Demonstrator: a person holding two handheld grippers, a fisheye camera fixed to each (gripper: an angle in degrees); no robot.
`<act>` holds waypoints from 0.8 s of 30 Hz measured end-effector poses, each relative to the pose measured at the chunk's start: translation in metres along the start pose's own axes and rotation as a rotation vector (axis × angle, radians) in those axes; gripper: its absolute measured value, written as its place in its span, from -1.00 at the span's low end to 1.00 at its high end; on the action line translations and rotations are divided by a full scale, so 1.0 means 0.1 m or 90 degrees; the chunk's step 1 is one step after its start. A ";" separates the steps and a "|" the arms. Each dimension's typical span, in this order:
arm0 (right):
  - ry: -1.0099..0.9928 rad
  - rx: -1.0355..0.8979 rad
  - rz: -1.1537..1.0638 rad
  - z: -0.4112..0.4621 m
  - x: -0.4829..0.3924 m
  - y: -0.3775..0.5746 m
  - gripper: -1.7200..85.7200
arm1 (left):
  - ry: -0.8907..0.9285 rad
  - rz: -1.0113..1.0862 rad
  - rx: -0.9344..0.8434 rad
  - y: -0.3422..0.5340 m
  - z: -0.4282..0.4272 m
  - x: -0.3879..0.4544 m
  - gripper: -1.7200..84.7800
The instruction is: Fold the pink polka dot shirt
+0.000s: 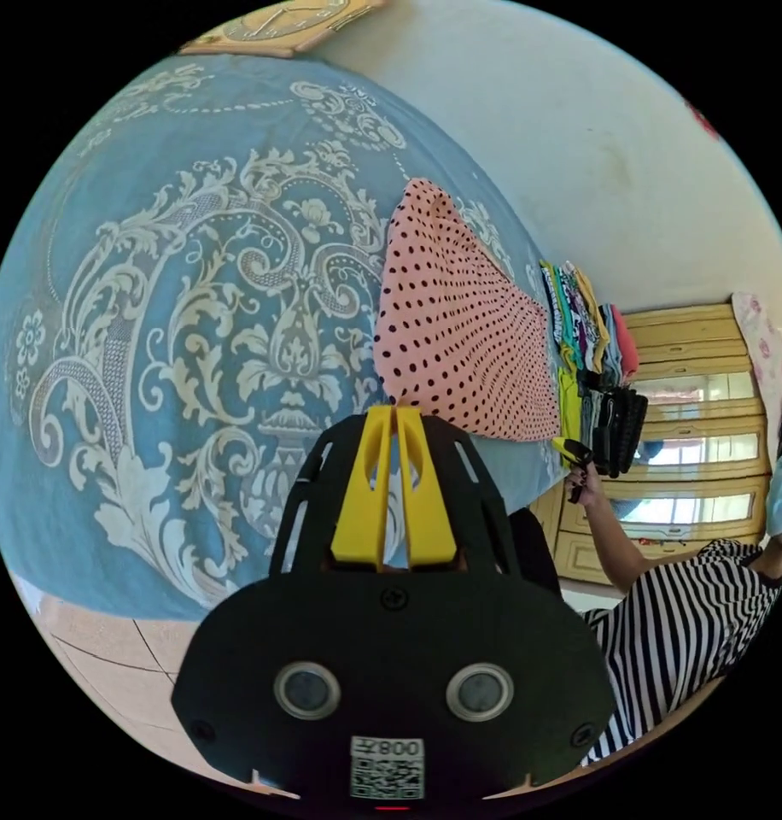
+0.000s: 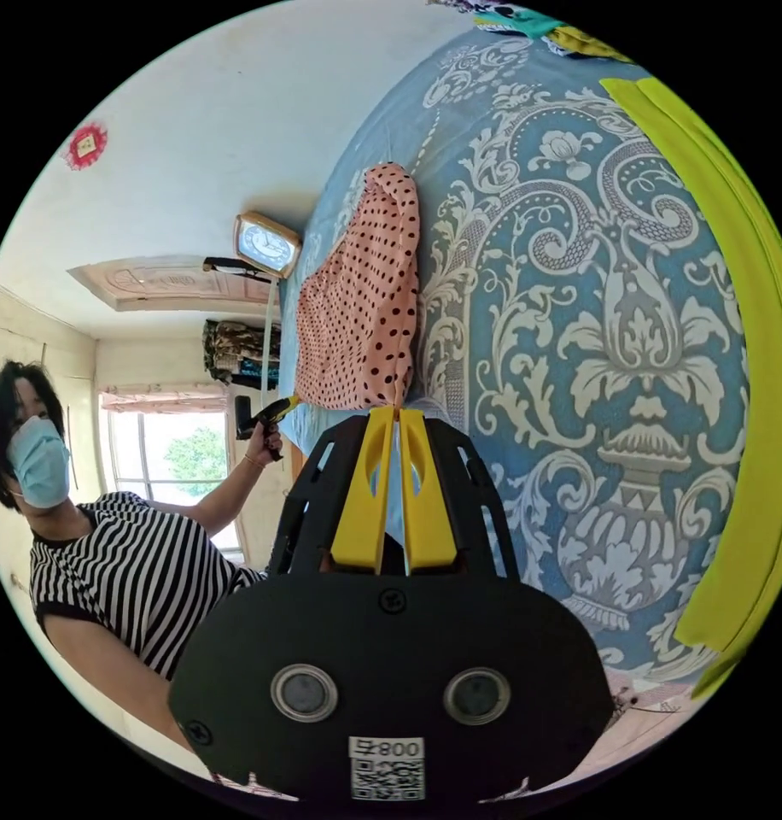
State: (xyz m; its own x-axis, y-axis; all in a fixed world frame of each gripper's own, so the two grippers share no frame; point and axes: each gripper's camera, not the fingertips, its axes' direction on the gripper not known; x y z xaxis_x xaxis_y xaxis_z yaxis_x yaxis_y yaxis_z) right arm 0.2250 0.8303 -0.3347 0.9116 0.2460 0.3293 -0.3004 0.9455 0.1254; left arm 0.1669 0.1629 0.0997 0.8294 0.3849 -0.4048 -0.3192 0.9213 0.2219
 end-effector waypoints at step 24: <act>-0.010 0.013 -0.171 0.08 -0.63 -0.61 -0.94 | -0.100 0.546 -0.038 0.21 1.81 3.43 -0.90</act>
State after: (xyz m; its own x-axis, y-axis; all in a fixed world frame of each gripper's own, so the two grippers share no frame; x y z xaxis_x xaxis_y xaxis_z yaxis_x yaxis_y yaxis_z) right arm 0.1841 0.7553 -0.3555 0.9550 -0.0161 0.2963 -0.0545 0.9720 0.2284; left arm 0.5279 0.3042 0.1263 0.3443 0.9388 0.0092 -0.8822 0.3202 0.3453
